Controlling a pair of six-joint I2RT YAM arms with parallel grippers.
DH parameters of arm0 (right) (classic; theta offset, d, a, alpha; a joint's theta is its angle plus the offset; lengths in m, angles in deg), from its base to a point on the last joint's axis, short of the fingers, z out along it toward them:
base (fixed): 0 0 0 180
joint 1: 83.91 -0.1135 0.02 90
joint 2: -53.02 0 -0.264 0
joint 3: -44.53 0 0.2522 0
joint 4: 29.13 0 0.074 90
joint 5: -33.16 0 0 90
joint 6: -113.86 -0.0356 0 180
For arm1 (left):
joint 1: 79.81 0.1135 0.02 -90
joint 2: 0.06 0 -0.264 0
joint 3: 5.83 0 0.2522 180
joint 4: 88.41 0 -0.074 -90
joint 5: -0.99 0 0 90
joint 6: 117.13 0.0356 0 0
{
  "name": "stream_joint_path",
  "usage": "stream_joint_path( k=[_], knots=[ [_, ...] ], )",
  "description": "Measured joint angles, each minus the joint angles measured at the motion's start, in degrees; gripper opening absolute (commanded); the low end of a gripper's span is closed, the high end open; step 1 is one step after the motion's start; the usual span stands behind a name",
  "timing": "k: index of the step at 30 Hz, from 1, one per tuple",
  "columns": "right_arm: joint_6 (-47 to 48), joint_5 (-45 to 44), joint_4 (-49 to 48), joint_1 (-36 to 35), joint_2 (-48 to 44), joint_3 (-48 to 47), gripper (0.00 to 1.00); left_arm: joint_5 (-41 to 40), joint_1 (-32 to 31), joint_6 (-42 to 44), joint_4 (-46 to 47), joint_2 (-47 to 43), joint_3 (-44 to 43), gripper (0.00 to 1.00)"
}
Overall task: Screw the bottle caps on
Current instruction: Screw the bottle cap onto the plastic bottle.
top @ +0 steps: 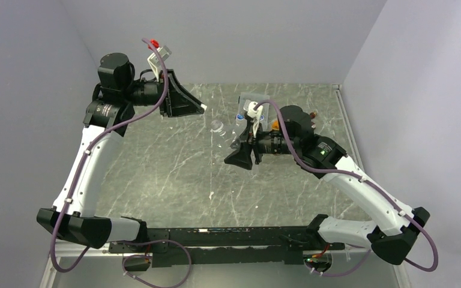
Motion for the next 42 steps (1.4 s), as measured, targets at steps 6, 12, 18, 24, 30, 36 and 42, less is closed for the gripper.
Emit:
stream_joint_path(
  k=[6, 12, 18, 24, 30, 36, 42],
  knots=[
    [0.63, -0.76, 0.63, -1.84, 1.51, -0.87, 0.4, 3.23, -0.11, 1.16, -0.85, -0.02, 0.07, 0.0],
    [1.03, -2.23, 0.9, -3.48, 2.45, -1.79, 0.39, 3.37, -1.29, 6.71, -7.67, 0.0, -0.76, 0.0],
    [1.2, -3.37, 1.84, -3.93, 3.37, -2.23, 0.39, 3.06, -3.17, 12.24, -13.62, -0.33, -1.53, 0.0],
    [1.42, -4.31, 2.86, -4.22, 4.0, -2.29, 0.38, 1.86, -4.37, 15.93, -17.66, -0.61, -2.01, 0.0],
    [1.51, -4.61, 3.04, -4.74, 4.04, -2.36, 0.38, -0.66, -5.53, 19.41, -21.94, -0.59, -4.07, 0.0],
    [2.08, -6.1, 5.22, -5.57, 4.59, -3.63, 0.35, -7.02, -8.5, 25.27, -28.61, 0.17, -8.26, 0.0],
    [2.14, -9.35, 7.23, -6.29, 5.11, -3.72, 0.34, -11.43, -10.01, 29.33, -33.31, 1.33, -9.33, 0.0]
  ],
)
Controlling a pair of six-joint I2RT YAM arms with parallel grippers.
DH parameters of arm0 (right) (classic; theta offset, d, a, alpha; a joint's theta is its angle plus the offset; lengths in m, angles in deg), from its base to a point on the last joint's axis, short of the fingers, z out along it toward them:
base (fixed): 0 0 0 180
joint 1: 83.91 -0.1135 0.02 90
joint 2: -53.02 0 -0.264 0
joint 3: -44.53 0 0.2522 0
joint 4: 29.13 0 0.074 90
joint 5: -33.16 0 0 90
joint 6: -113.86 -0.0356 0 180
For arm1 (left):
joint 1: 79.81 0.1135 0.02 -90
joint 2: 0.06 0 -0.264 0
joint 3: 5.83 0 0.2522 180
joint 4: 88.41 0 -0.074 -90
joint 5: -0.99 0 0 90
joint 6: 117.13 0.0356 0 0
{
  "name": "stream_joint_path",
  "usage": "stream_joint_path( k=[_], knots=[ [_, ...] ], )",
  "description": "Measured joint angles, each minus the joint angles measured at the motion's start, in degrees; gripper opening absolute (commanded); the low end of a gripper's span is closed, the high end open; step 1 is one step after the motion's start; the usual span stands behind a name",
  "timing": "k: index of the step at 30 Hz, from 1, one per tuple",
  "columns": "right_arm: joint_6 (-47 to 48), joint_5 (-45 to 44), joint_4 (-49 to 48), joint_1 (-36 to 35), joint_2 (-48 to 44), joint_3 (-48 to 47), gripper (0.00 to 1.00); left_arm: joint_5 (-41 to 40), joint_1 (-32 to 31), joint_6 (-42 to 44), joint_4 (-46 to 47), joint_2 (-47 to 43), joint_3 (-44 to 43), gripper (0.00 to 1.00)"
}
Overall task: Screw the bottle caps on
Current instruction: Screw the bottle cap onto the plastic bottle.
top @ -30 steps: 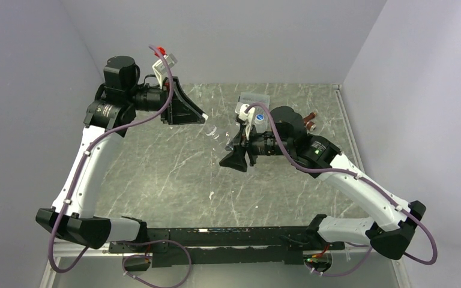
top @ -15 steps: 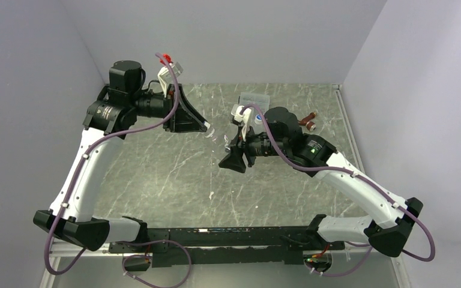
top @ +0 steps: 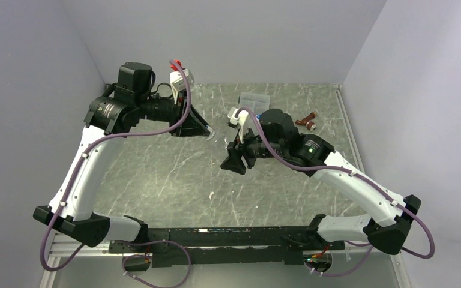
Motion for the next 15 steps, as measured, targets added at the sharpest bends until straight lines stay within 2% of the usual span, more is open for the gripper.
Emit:
stream_joint_path(
  k=[7, 15],
  knots=[
    [1.31, 2.8, 0.2, -0.07, 0.33, -0.09, 0.33, 0.13, -0.24, 2.16, -2.91, 0.07, -1.09, 0.0],
    [0.28, 17.05, -0.13, 0.63, 0.9, -2.86, 0.33, 6.88, -0.94, 3.32, -3.32, -2.14, -3.91, 0.0]
  ],
)
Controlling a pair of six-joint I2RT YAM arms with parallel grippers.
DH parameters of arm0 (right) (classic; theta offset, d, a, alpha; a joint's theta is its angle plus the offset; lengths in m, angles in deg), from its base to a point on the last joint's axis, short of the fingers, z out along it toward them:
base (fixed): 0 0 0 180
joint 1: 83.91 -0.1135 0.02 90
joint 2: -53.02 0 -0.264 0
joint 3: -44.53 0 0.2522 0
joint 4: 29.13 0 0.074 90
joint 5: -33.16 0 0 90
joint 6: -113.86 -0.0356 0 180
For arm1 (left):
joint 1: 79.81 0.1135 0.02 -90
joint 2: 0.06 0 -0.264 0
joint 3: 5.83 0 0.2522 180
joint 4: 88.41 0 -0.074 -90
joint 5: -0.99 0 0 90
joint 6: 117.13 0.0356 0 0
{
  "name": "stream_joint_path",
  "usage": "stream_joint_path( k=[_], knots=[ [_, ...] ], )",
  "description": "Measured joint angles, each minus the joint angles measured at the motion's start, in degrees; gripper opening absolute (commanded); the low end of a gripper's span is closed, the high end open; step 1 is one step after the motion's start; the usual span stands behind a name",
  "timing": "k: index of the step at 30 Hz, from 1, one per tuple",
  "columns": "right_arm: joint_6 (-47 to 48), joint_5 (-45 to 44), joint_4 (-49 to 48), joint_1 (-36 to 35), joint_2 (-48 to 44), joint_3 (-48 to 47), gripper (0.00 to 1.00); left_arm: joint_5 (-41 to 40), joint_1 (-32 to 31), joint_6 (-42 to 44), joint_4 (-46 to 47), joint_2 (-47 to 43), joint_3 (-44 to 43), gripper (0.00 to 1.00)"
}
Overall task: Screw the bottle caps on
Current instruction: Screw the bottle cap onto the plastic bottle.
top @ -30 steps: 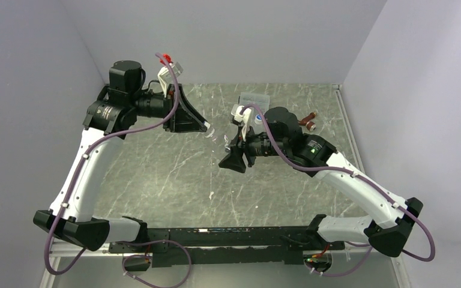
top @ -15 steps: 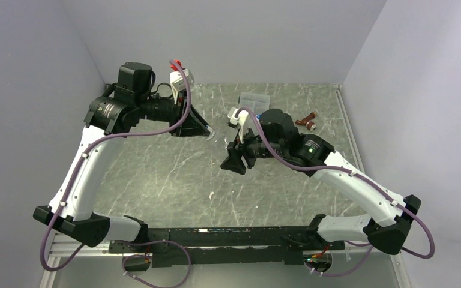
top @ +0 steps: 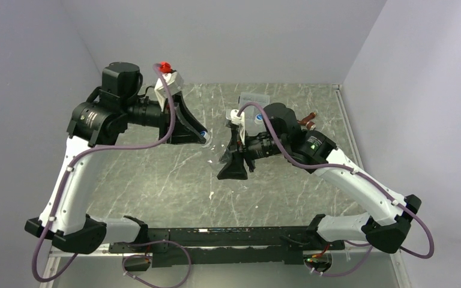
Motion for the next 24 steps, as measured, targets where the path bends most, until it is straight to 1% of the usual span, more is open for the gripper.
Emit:
stream_joint_path(
  k=[7, 10, 11, 12, 13, 15, 16, 17, 19, 21, 23, 24],
  knots=[
    [-1.55, 7.34, -1.18, -0.33, 0.76, -1.66, 0.34, 0.63, -1.73, 2.49, 0.11, -1.81, -1.68, 0.0],
    [-2.16, 8.0, -1.22, -0.33, 1.09, -1.66, 0.34, 0.15, -2.14, 3.39, -0.11, -1.84, -1.7, 0.11],
    [-2.25, 8.0, -1.22, -0.31, 1.09, -1.66, 0.34, 0.13, -2.16, 3.41, -0.09, -1.84, -1.7, 0.15],
    [-2.4, 7.91, -1.18, -0.31, 1.09, -1.66, 0.34, 0.04, -2.23, 3.41, -0.09, -1.88, -1.77, 0.23],
    [-2.49, 7.76, -1.18, -0.31, 1.09, -1.66, 0.34, -0.02, -2.27, 3.41, -0.07, -1.9, -1.88, 0.27],
    [-2.54, 7.58, -1.27, -0.31, 1.09, -1.64, 0.34, -0.39, -2.36, 3.41, -0.11, -1.86, -2.1, 0.4],
    [-2.54, 7.54, -1.38, -0.31, 1.09, -1.64, 0.33, -0.7, -2.43, 3.39, -0.09, -1.84, -2.32, 0.45],
    [-2.54, 7.5, -1.49, -0.33, 1.07, -1.64, 0.34, -0.87, -2.47, 3.48, -0.07, -1.81, -2.43, 0.52],
    [-2.69, 7.1, -4.55, -0.5, 1.05, -1.64, 0.33, -1.66, -3.08, 3.54, -0.57, -1.55, -2.51, 0.66],
    [-2.67, 6.73, -7.67, -0.61, 0.92, -1.64, 0.33, -2.27, -4.02, 3.45, -1.2, -0.85, -2.51, 0.83],
    [-2.54, 6.14, -9.62, -0.79, 0.79, -1.66, 0.33, -3.39, -4.31, 3.21, -1.51, -0.11, -2.51, 0.95],
    [-2.49, 5.88, -10.29, -0.83, 0.74, -1.66, 0.33, -4.31, -4.28, 2.84, -1.46, 0.13, -2.51, 0.98]
  ],
)
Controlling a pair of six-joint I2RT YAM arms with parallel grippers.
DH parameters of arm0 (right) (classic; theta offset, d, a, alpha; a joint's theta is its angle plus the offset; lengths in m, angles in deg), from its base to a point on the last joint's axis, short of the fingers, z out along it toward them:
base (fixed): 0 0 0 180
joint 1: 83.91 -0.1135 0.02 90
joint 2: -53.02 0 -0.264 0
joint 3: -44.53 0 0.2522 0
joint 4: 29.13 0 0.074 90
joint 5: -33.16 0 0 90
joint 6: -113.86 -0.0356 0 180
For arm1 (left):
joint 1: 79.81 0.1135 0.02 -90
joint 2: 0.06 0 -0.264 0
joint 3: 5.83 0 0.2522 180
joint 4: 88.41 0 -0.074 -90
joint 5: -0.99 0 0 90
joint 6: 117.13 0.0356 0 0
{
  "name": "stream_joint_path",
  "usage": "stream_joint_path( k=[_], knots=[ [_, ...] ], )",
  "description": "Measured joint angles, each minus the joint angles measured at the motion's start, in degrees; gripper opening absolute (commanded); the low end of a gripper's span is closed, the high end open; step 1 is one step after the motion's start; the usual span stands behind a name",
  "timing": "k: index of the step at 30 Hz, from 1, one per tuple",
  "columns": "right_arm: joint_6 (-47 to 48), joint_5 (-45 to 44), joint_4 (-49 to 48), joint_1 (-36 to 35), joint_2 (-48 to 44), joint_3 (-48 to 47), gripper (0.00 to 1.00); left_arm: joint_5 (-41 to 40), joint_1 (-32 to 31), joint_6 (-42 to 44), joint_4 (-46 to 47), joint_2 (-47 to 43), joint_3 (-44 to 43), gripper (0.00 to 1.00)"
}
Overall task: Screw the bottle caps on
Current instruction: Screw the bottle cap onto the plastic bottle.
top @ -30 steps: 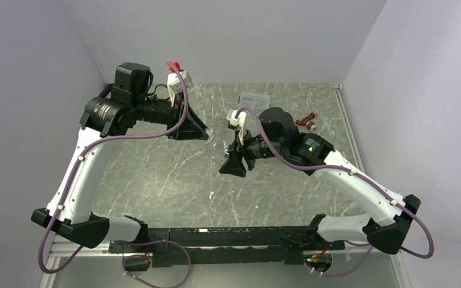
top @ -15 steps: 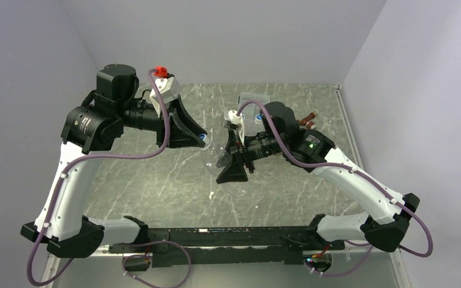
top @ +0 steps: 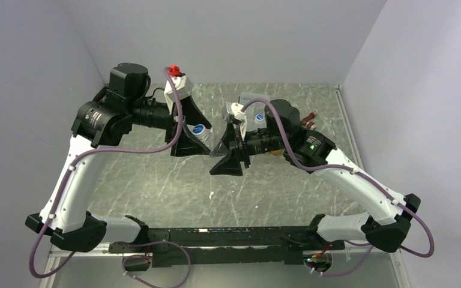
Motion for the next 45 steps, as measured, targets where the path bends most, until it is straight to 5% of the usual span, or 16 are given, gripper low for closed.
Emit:
stream_joint_path(
  k=[14, 30, 45],
  knots=[
    [0.28, -12.2, -3.45, -0.04, -2.8, 1.36, 0.35, -7.76, 0.0, -4.35, 6.16, -2.16, 0.57, 1.0],
    [-3.67, -39.01, -10.82, -0.22, -4.44, 4.72, 0.36, -33.55, 0.0, -22.62, 30.53, -13.49, 13.88, 0.99],
    [-4.92, -51.47, -12.87, -3.37, 1.46, 2.43, 0.35, -41.48, 0.0, -29.59, 41.64, -8.39, 13.77, 0.93]
  ],
)
